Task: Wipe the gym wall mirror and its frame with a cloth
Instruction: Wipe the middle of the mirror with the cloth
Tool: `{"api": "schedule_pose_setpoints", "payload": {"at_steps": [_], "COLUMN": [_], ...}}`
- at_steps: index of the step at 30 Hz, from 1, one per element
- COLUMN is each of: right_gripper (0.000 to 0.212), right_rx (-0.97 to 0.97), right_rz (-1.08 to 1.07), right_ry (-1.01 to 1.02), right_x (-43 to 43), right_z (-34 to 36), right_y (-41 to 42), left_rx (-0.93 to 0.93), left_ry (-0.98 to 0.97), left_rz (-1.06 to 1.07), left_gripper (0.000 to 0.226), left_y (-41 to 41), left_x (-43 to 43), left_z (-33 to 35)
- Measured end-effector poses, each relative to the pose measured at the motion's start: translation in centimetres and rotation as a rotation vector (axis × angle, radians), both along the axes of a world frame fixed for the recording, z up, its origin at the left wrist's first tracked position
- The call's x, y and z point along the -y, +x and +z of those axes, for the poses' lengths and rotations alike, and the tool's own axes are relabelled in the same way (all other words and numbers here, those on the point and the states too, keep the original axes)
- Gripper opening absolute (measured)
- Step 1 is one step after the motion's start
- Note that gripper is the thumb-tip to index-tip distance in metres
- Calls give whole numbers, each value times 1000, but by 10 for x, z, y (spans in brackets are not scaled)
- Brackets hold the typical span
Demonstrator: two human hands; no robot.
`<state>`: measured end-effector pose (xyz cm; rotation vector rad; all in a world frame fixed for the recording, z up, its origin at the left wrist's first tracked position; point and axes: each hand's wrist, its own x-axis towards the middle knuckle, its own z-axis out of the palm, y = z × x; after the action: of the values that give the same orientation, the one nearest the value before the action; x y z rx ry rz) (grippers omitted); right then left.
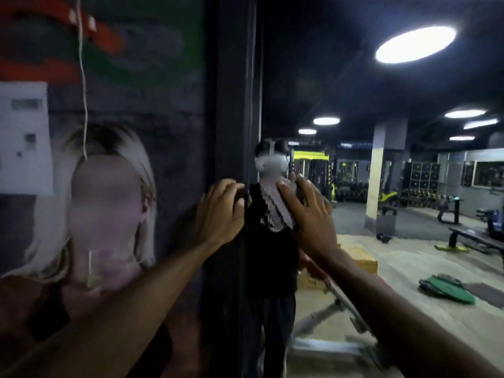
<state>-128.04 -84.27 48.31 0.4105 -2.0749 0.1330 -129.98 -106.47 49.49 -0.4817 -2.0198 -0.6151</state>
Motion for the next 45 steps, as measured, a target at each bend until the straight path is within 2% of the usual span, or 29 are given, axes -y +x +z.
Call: {"api": "schedule_pose_setpoints", "payload": {"at_steps": [3, 7, 13, 16, 18, 21, 24, 29, 32, 33, 37, 38, 41, 45], "right_gripper": [83, 88, 95, 80, 67, 61, 61, 63, 67, 69, 64, 65, 66, 69], "right_rx": [-152, -249, -310, -366, -427, -428, -421, -454, -508, -518, -467, -448, -444, -448], "right_rz": [-124, -131, -131, -184, -263, -254, -214, -196, -263, -293, -285, -272, -229, -215], "right_ry": [18, 49, 114, 161, 113, -77, -163, 188, 374, 346, -134, -193, -91, 196], "right_x": [15, 32, 37, 29, 26, 32, 46, 34, 9, 6, 11, 16, 27, 19], "right_z": [59, 112, 74, 80, 117, 177, 180, 69, 66, 87, 197, 208, 171, 30], "right_y": [-27, -56, -84, -91, -98, -101, -105, -109, -101, -100, -95, -95, -101, -101], "left_rx": [-94, -196, -314, -357, -358, -347, -351, -395, -416, -426, -444, -441, -425, -444], "left_ry": [-123, -191, -273, -312, -333, -322, -319, -361, -421, -439, -473, -469, -454, -491], "left_rz": [157, 262, 245, 229, 234, 247, 252, 241, 243, 246, 233, 229, 223, 239], "left_gripper": [51, 60, 55, 60, 65, 63, 63, 65, 68, 68, 70, 70, 70, 70], "left_y": [-16, -36, -65, -71, -72, -72, -74, -81, -82, -82, -86, -86, -85, -88], "left_x": [4, 11, 25, 30, 29, 23, 22, 29, 30, 31, 34, 33, 28, 22], "left_z": [57, 113, 133, 134, 142, 160, 160, 123, 105, 105, 121, 126, 128, 103]}}
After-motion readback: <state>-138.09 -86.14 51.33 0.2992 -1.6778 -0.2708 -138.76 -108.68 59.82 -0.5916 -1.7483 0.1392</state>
